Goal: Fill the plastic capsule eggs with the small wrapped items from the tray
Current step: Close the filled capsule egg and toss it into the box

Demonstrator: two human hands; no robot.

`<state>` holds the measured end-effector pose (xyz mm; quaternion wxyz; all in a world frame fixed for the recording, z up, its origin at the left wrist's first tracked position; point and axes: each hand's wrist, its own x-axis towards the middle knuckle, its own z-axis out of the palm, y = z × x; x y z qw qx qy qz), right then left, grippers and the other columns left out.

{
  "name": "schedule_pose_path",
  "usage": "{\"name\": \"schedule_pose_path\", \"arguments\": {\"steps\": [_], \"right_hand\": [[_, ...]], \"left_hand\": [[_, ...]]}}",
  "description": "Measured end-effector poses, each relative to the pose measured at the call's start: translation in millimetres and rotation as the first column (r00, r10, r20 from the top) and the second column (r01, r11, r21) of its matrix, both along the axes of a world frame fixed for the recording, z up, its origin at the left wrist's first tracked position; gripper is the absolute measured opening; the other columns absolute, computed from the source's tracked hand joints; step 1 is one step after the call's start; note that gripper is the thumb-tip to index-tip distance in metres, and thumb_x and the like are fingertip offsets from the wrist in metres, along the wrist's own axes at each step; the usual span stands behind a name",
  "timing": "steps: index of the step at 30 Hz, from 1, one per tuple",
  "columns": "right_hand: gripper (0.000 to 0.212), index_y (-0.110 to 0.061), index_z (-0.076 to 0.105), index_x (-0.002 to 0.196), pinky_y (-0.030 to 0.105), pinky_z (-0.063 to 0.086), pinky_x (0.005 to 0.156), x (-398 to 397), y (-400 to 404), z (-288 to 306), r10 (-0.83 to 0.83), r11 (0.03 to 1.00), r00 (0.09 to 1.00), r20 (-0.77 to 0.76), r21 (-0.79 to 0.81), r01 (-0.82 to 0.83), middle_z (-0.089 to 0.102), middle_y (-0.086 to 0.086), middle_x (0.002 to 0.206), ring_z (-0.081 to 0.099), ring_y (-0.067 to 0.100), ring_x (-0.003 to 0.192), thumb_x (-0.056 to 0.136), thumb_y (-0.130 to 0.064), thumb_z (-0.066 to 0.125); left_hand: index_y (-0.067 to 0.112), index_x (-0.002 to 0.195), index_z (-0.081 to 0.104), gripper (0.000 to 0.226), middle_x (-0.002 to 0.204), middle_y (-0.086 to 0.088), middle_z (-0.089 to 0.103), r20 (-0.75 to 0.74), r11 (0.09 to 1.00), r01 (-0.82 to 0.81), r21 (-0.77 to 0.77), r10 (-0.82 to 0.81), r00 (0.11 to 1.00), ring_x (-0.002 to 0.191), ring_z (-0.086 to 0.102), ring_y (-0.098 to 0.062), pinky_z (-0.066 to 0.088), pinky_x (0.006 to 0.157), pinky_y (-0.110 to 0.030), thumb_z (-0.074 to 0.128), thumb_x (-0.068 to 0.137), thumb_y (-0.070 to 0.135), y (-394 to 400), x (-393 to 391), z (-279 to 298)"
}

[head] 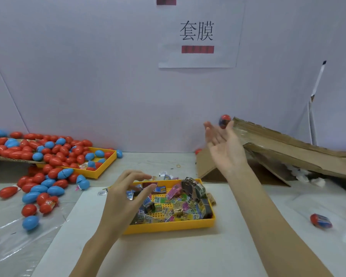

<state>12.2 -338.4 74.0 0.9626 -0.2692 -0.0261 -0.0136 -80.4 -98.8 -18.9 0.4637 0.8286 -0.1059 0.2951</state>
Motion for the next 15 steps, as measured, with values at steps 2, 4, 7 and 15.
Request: {"name": "schedule_pose_path", "arguments": {"steps": [2, 4, 7, 15], "right_hand": [[0.07, 0.008, 0.036, 0.146, 0.031, 0.06, 0.088, 8, -6, 4, 0.047, 0.998, 0.998, -0.037, 0.042, -0.045, 0.064, 0.025, 0.128, 0.069, 0.029, 0.113, 0.103, -0.045, 0.049], [0.064, 0.007, 0.041, 0.144, 0.03, 0.062, 0.083, 3, -2, -13, 0.069, 0.991, 0.995, -0.065, -0.11, -0.076, 0.066, 0.024, 0.125, 0.073, 0.027, 0.104, 0.104, -0.043, 0.048], [0.036, 0.003, 0.066, 0.12, 0.027, 0.062, 0.075, -15, 12, -53, 0.076, 0.92, 0.996, -0.043, -0.383, -0.087, 0.073, 0.019, 0.113, 0.076, 0.022, 0.092, 0.105, -0.026, 0.052], [0.025, -0.014, 0.076, 0.096, 0.025, 0.058, 0.063, -56, 59, -92, 0.168, 0.494, 0.958, 0.232, -0.861, 0.121, 0.074, 0.007, 0.078, 0.069, 0.018, 0.068, 0.105, -0.018, 0.053]], "left_hand": [[0.041, 0.096, 0.068, 0.015, 0.107, 0.019, 0.063, -0.004, 1.0, -0.002, -0.001, 0.002, 1.0, 0.099, 0.062, 0.001, 0.05, 0.075, -0.006, 0.07, 0.081, 0.04, 0, 0, 0], [0.037, 0.092, 0.069, 0.009, 0.102, 0.017, 0.064, -0.006, 1.0, -0.014, 0.009, 0.014, 1.0, 0.099, 0.061, 0.001, 0.051, 0.075, -0.008, 0.068, 0.083, 0.04, 0, 2, -1], [0.035, 0.09, 0.068, 0.008, 0.095, 0.017, 0.064, -0.028, 0.997, -0.073, 0.013, 0.073, 0.997, 0.096, 0.06, 0.003, 0.051, 0.076, -0.011, 0.063, 0.087, 0.04, 2, 5, -3], [0.019, 0.108, 0.069, 0.01, 0.102, 0.005, 0.065, -0.089, 0.905, -0.424, 0.017, 0.424, 0.901, 0.094, 0.06, -0.008, 0.051, 0.08, -0.021, 0.062, 0.1, 0.019, 39, 17, -13]]}}
